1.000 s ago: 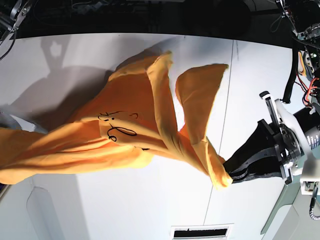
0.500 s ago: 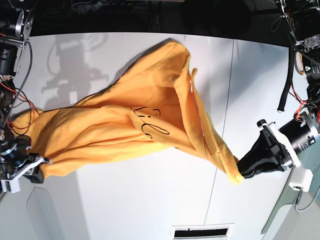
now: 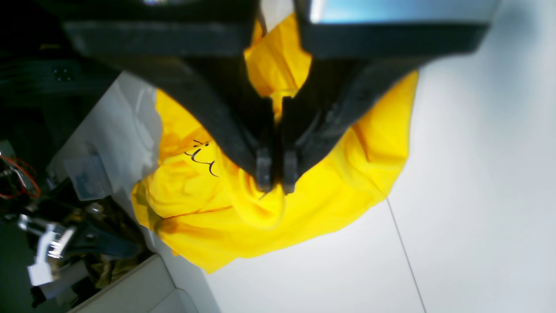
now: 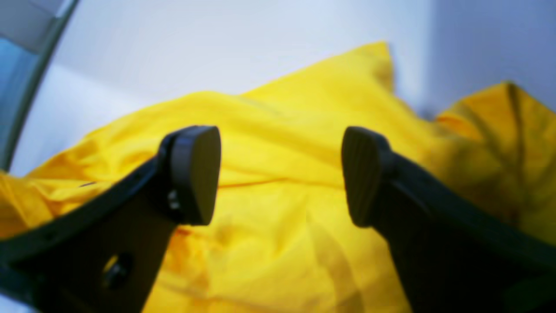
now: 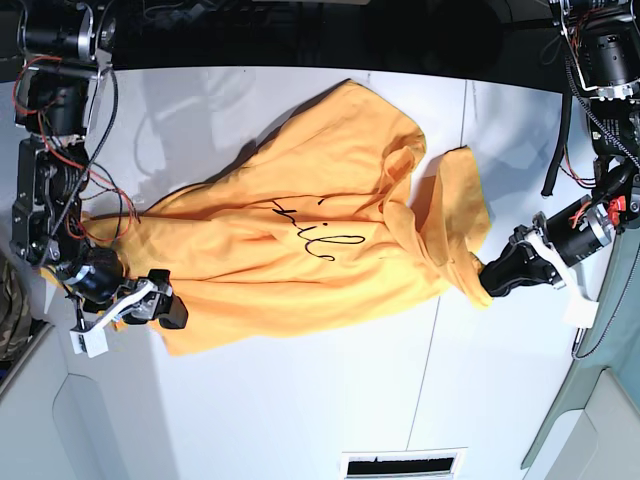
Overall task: Layout the t-shirt on the table in an organized manner, then fold the t-shirt properly
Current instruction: 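Lift the shirt with the left gripper and grasp its other end with the right, then pull the grippers apart to stretch the orange shirt lengthwise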
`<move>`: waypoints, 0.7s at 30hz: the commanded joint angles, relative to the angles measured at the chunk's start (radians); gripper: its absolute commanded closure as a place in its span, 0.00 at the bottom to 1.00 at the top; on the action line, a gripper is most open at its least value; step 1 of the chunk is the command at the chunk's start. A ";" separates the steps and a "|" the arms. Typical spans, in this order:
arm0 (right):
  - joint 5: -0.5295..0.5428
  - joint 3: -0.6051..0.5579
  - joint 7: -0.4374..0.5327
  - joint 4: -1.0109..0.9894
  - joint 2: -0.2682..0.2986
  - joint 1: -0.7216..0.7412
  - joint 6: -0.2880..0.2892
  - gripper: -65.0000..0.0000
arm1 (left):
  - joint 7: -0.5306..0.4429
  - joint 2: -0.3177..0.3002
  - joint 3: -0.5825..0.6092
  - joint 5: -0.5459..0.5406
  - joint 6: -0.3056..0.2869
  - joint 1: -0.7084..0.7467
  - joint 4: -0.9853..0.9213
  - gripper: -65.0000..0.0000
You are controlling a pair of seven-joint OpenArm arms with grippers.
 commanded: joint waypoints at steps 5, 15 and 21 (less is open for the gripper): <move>0.029 0.014 -0.044 0.225 -0.041 -0.180 0.008 0.34 | -0.026 -0.020 -0.005 -0.005 -0.009 -0.019 0.015 1.00; 0.003 0.013 0.074 0.229 -0.095 -0.460 0.005 0.34 | -0.095 -0.064 -0.005 0.112 -0.009 0.017 0.014 1.00; -0.028 0.009 0.126 0.193 -0.153 -0.469 0.005 0.34 | -0.149 -0.072 -0.005 0.186 -0.009 0.038 0.014 1.00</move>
